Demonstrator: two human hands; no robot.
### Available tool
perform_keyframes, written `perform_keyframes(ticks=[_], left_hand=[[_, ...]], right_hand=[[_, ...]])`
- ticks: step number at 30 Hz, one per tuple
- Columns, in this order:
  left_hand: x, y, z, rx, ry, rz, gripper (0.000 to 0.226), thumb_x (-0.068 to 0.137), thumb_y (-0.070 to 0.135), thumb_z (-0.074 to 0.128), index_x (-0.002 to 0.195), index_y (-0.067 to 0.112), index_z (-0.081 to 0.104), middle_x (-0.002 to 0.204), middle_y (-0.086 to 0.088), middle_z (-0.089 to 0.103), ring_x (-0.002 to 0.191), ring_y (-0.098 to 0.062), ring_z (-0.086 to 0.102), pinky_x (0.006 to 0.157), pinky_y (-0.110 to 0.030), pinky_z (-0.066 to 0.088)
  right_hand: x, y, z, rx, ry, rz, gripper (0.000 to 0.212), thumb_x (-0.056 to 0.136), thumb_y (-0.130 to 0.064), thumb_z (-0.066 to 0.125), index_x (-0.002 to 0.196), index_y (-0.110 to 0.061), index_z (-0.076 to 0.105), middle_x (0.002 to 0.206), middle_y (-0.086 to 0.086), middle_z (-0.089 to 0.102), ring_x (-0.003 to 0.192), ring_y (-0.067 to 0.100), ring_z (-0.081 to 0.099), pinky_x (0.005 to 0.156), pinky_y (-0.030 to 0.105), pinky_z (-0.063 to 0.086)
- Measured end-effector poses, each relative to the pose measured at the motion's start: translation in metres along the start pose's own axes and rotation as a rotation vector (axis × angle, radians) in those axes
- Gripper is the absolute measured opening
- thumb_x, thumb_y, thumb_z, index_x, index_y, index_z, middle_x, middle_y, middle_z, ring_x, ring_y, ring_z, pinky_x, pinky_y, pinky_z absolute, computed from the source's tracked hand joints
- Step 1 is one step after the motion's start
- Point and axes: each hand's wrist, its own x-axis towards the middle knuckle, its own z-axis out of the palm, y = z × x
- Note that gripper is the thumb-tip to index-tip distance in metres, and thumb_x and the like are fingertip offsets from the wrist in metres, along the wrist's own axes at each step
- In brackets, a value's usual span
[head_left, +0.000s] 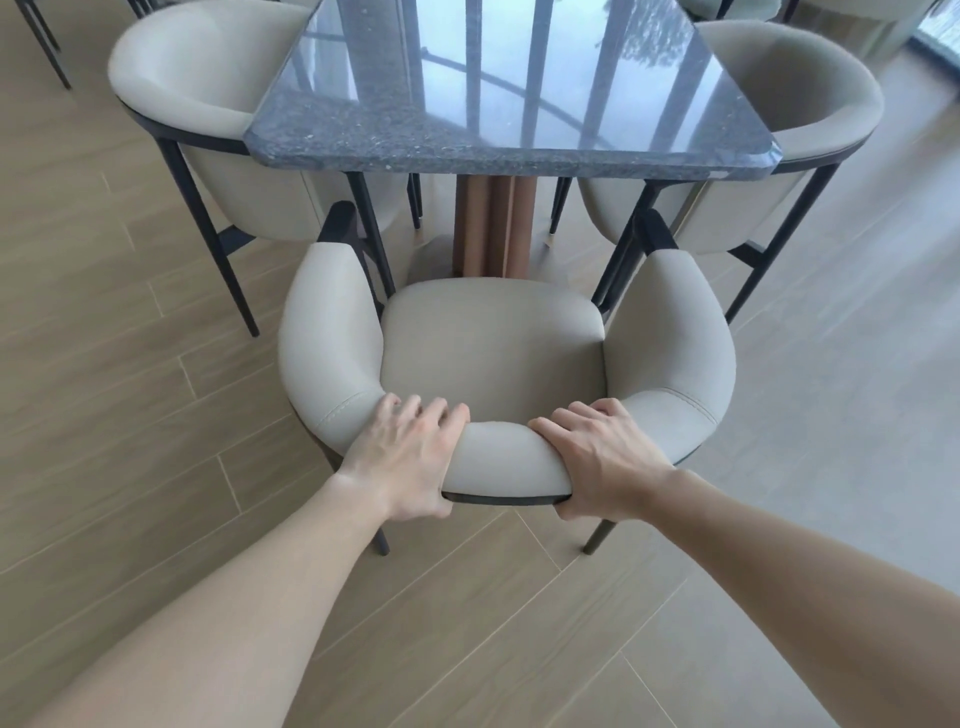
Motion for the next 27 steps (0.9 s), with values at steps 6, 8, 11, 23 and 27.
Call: perform_keyframes(ticks=[6,8,11,23,27], left_hand=[[-0.019,-0.047,0.007,-0.03,0.005,-0.084,0.076,0.067,0.061,0.074,0.127,0.026,0.044,0.115,0.005,0.054,0.108,-0.025,0.056,0.098,-0.04,0.039],[-0.024,-0.062,0.009,-0.012,-0.014,-0.092,0.078,0.067,0.063,0.073,0.129,0.027,0.043,0.118,0.006,0.053,0.111,-0.024,0.054,0.101,-0.039,0.036],[-0.023,-0.075,0.009,-0.007,-0.033,-0.079,0.081,0.068,0.066,0.072,0.132,0.028,0.041,0.122,0.007,0.05,0.116,-0.023,0.051,0.105,-0.038,0.033],[0.02,0.0,-0.003,-0.039,0.031,0.047,0.079,0.066,0.062,0.076,0.128,0.022,0.046,0.119,0.005,0.055,0.106,-0.027,0.053,0.102,-0.043,0.039],[0.038,0.025,-0.009,-0.048,0.031,0.027,0.08,0.066,0.063,0.076,0.128,0.023,0.043,0.119,0.004,0.054,0.104,-0.027,0.054,0.101,-0.043,0.039]], right_hand=[[0.046,-0.034,-0.015,-0.016,0.028,-0.048,0.07,0.068,-0.054,0.076,0.129,-0.03,0.051,0.109,-0.007,0.06,0.107,0.021,0.059,0.095,0.04,0.044],[0.059,-0.045,-0.019,-0.023,0.039,-0.066,0.07,0.068,-0.056,0.076,0.127,-0.029,0.051,0.109,-0.006,0.06,0.106,0.022,0.06,0.091,0.04,0.045],[0.067,-0.05,-0.02,-0.027,0.053,-0.065,0.071,0.066,-0.058,0.078,0.124,-0.027,0.05,0.108,-0.004,0.06,0.105,0.022,0.061,0.086,0.039,0.045],[0.011,0.017,-0.009,-0.086,0.0,0.028,0.072,0.065,-0.064,0.071,0.123,-0.028,0.047,0.106,-0.006,0.056,0.105,0.021,0.06,0.088,0.04,0.047],[-0.004,0.046,-0.007,-0.06,-0.006,0.039,0.072,0.065,-0.063,0.069,0.126,-0.031,0.049,0.108,-0.008,0.057,0.105,0.019,0.06,0.091,0.04,0.046]])
